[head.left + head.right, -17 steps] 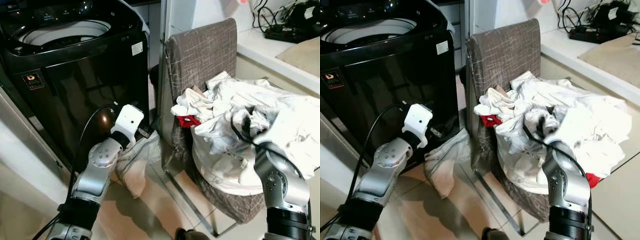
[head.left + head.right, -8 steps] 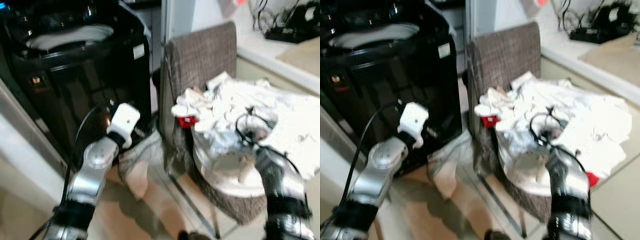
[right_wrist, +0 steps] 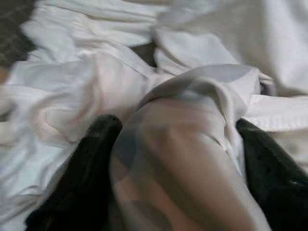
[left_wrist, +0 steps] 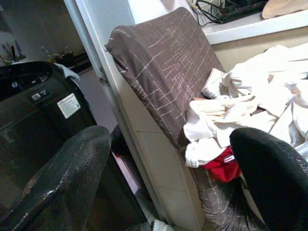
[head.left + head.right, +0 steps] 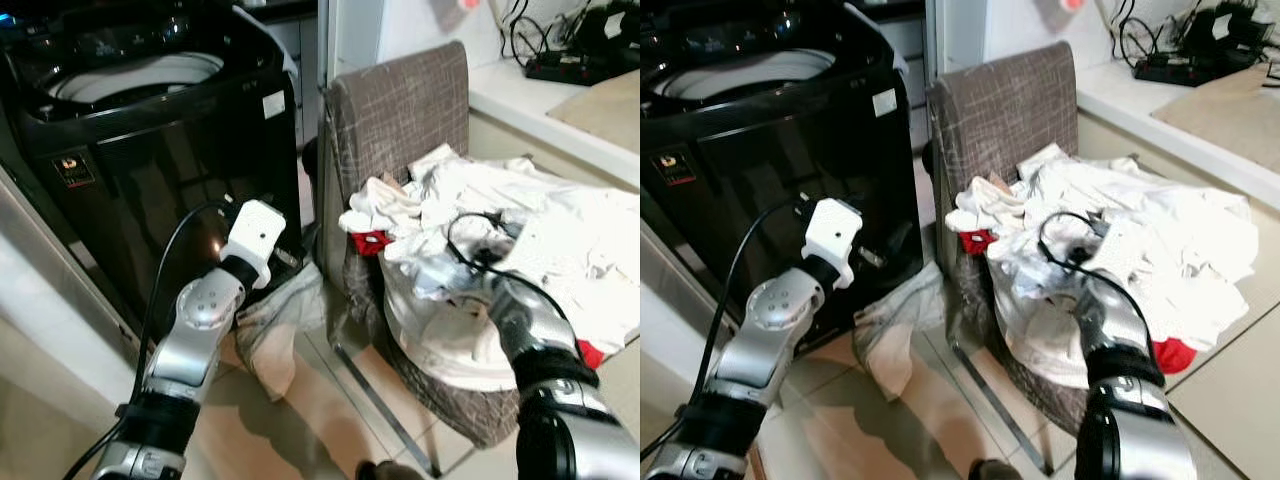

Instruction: Clothes washing

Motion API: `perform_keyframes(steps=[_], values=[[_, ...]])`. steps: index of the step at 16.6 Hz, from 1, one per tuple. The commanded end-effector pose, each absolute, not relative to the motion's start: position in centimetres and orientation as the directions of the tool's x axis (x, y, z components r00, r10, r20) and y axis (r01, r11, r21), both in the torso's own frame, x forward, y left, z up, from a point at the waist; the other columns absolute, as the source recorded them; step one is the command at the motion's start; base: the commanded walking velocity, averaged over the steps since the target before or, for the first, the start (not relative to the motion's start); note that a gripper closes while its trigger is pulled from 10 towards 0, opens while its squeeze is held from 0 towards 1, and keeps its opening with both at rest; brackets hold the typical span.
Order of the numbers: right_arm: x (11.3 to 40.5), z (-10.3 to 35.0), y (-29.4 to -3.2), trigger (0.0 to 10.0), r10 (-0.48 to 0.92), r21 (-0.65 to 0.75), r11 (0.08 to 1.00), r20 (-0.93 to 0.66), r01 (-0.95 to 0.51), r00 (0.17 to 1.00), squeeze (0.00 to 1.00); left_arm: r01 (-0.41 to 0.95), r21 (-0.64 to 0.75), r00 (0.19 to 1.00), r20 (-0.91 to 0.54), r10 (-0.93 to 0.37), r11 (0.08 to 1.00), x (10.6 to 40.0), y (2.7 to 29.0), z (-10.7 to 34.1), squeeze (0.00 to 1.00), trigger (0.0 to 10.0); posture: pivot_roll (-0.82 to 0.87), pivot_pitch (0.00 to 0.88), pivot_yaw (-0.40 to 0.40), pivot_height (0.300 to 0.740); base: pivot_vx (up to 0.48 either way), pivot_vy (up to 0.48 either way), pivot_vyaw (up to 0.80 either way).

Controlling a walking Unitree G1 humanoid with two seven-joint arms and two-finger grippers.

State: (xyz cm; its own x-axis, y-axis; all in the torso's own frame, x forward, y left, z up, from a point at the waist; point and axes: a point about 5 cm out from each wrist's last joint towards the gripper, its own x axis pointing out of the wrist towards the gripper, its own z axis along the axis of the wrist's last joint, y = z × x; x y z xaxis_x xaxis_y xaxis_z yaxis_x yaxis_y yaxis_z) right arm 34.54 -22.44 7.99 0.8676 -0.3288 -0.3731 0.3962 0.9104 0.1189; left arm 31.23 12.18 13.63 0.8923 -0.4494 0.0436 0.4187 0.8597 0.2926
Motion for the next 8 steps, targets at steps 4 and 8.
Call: perform_keyframes(steps=[4,8], values=[[35.21,8.07,-21.42,0.0,-0.278,0.125,0.932,-0.358,0.341,0.891,0.00,0.404,0.298,0.896,0.061,-0.439,0.865,31.67,12.02,14.13,0.00,10.0,-0.11,0.000,0.006,0.736,0.000,0.000,0.00],[35.07,7.40,-21.31,0.0,-0.274,0.162,0.920,-0.385,0.357,0.881,0.00,0.415,0.292,0.893,0.050,-0.447,0.862,31.38,11.66,13.77,0.00,10.0,-0.11,0.001,0.005,0.736,0.000,0.000,0.00]])
